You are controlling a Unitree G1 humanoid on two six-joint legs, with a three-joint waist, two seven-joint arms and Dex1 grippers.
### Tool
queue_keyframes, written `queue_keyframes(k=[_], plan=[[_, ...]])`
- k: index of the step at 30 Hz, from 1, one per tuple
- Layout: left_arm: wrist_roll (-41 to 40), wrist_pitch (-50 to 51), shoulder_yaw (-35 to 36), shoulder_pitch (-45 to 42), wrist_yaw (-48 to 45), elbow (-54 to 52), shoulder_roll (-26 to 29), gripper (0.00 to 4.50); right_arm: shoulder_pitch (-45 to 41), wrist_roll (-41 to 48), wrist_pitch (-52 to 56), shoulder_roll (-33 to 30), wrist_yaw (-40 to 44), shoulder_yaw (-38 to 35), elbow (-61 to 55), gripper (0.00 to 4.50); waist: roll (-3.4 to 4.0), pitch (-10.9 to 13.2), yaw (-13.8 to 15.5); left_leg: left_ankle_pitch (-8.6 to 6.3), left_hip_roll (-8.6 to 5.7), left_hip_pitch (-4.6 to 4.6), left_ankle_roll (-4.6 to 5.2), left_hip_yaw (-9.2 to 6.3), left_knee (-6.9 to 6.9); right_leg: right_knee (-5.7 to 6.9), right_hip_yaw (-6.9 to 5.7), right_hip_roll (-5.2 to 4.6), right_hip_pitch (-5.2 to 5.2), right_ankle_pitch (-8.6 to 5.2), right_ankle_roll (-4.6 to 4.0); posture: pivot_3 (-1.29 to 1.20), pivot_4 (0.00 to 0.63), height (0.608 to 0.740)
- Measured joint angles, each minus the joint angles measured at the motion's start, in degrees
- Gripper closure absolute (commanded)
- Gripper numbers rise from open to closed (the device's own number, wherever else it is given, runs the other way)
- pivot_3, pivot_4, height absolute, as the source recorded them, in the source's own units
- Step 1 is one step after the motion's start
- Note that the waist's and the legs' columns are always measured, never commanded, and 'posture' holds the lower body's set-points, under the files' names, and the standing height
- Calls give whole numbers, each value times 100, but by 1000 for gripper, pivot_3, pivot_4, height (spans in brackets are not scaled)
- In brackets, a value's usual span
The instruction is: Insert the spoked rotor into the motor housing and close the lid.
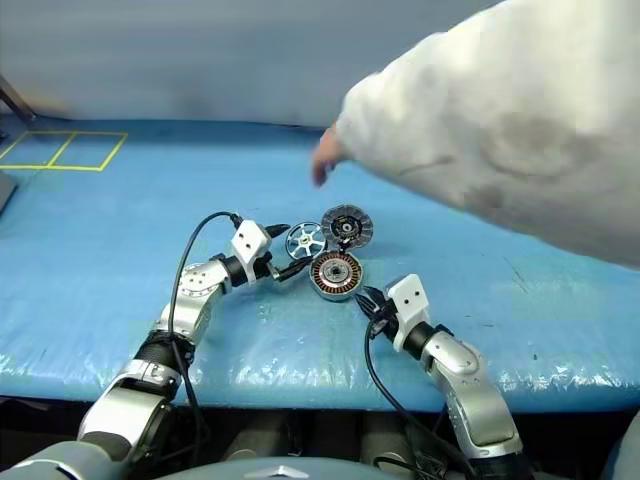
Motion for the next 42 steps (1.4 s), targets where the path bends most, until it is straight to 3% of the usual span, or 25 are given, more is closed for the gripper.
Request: queue_keyframes(k=[42], plan=[[14, -107, -34, 272, -57, -75, 72, 0, 24, -24, 0, -193, -191, -105, -9, 3519, -1, 0, 4, 0, -1, -1, 0, 0, 1, 0, 0, -2, 0, 2, -3, 0, 150, 740]])
